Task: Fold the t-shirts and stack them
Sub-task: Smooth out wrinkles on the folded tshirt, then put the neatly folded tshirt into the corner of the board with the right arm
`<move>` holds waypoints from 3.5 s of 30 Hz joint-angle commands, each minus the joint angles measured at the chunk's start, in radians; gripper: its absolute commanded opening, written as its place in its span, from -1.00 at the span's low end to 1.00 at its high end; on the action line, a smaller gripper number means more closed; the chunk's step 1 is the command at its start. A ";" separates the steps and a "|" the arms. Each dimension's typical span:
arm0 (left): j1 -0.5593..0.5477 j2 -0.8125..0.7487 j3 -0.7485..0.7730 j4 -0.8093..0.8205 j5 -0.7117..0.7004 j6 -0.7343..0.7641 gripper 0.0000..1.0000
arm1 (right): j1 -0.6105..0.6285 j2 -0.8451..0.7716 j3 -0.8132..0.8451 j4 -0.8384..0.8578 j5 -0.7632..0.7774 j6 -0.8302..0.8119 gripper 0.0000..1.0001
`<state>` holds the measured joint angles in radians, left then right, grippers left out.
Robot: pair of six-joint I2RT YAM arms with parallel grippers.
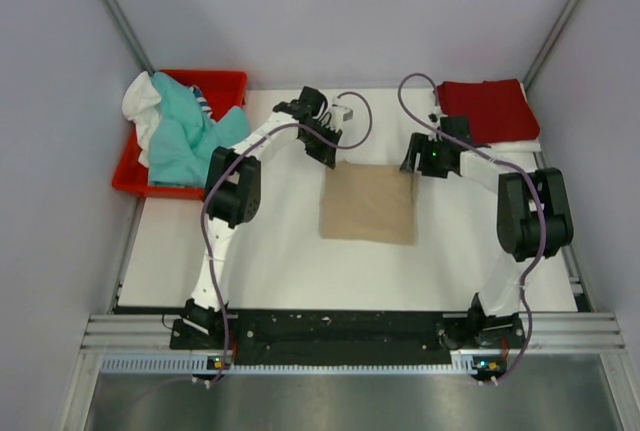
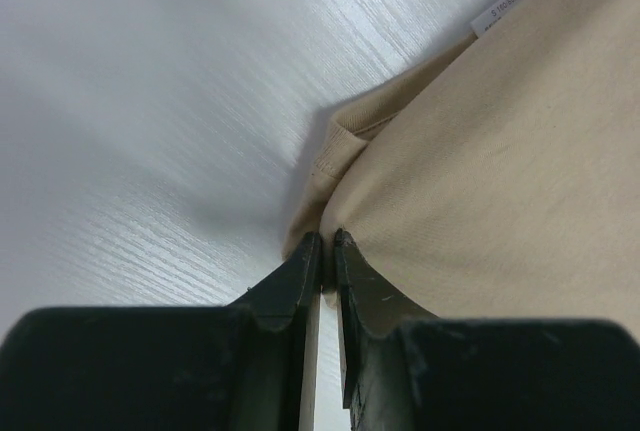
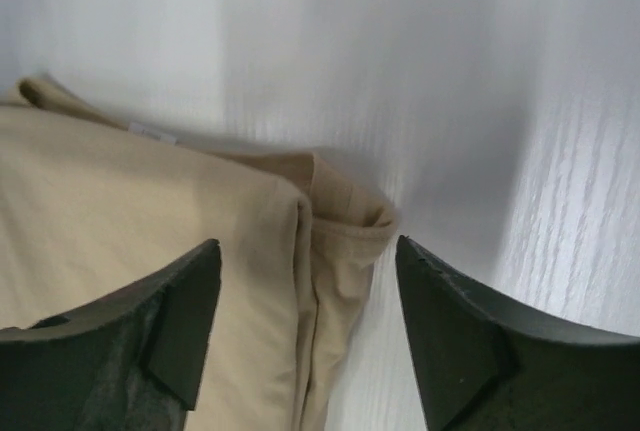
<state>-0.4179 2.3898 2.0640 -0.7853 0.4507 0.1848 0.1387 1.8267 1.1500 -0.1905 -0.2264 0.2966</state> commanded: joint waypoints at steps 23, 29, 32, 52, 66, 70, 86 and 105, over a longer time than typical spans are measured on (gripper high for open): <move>0.010 0.019 0.073 0.000 -0.055 0.001 -0.72 | -0.080 0.036 -0.158 0.333 -0.412 0.156 -1.00; 0.024 0.014 0.137 -0.006 -0.130 0.024 -0.07 | -0.082 0.032 -0.056 0.194 -0.393 0.049 -1.00; 0.045 -0.024 0.174 -0.019 -0.155 0.027 0.63 | -0.083 0.046 0.029 0.053 -0.354 -0.023 -1.00; 0.080 -0.299 -0.097 -0.017 -0.213 0.128 0.97 | -0.082 0.200 0.617 -0.371 0.114 -0.353 -1.00; 0.082 -0.304 -0.102 -0.054 -0.214 0.150 0.97 | -0.085 0.371 1.054 -0.454 0.446 -0.536 -1.00; 0.080 -0.304 -0.110 -0.058 -0.227 0.157 0.98 | -0.083 0.388 1.125 -0.457 0.509 -0.582 -1.00; 0.080 -0.291 -0.108 -0.063 -0.222 0.162 0.97 | -0.083 0.333 1.240 -0.504 0.526 -0.844 -1.00; 0.079 -0.282 -0.111 -0.066 -0.242 0.171 0.98 | -0.083 0.278 1.317 -0.445 0.526 -0.975 -1.00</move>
<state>-0.3367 2.1288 1.9575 -0.8474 0.2173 0.3408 0.0624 2.2093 2.3913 -0.7185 0.2897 -0.6483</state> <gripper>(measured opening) 0.987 0.031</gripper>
